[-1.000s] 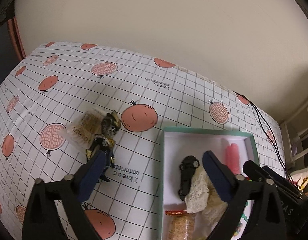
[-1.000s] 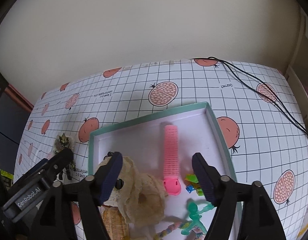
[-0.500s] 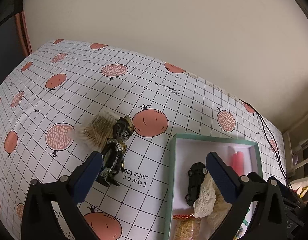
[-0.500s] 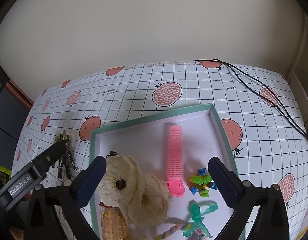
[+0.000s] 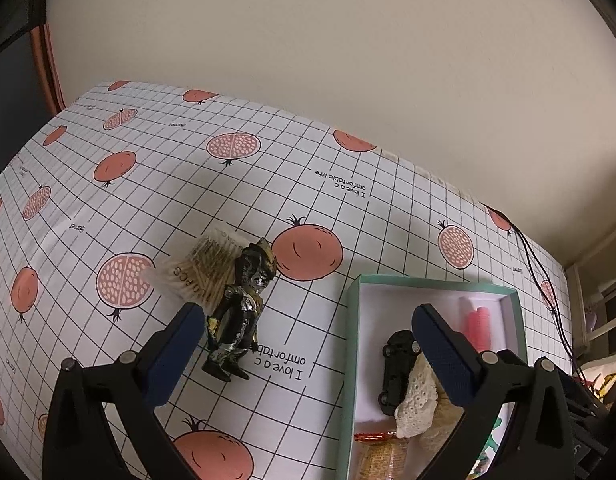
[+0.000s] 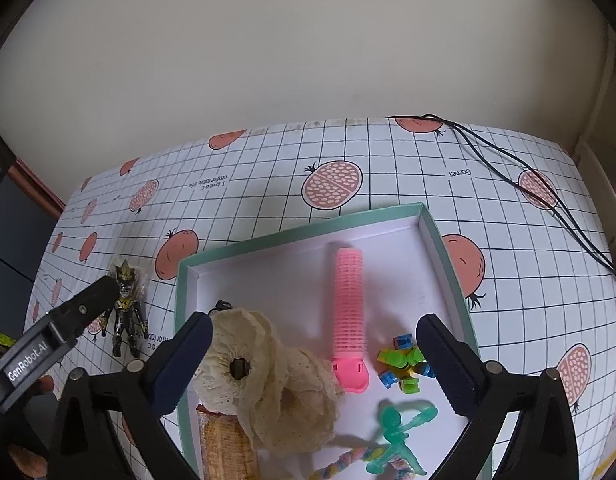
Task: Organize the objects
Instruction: 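Withdraw both tools from the tray toward the black figure and cotton swab bag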
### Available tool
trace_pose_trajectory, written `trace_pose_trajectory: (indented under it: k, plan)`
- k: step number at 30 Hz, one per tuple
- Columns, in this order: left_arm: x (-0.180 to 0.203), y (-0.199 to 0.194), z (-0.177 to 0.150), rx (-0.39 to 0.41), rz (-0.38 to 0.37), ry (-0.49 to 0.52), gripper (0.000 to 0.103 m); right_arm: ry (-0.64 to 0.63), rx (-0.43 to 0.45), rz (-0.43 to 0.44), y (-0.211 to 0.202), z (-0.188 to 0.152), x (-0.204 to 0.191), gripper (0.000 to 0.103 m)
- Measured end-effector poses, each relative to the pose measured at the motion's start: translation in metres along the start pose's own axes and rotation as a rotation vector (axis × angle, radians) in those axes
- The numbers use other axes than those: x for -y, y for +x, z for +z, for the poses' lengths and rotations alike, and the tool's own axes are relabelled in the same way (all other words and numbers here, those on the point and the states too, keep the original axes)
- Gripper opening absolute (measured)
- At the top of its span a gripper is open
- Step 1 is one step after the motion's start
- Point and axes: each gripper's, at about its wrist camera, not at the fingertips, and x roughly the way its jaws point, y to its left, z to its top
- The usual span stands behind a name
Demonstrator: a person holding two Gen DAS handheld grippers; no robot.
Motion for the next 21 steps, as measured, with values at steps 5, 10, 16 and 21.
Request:
trace_pose_trajectory:
  k: [5, 10, 16, 21]
  plan:
    - [-0.009, -0.002, 0.005, 0.002, -0.001, -0.004, 0.103, -0.003, -0.001, 0.003, 0.001, 0.001, -0.004, 0.103]
    - [-0.025, -0.004, 0.011, 0.004, 0.000, -0.014, 0.103, -0.013, 0.009, 0.017, 0.000, 0.003, -0.015, 0.103]
    - [-0.053, -0.008, 0.019, 0.010, 0.016, -0.046, 0.103, -0.038, 0.013, 0.048, 0.003, 0.005, -0.037, 0.103]
    - [-0.079, -0.011, 0.026, 0.014, 0.033, -0.072, 0.103, -0.067, 0.018, 0.068, 0.006, 0.005, -0.059, 0.103]
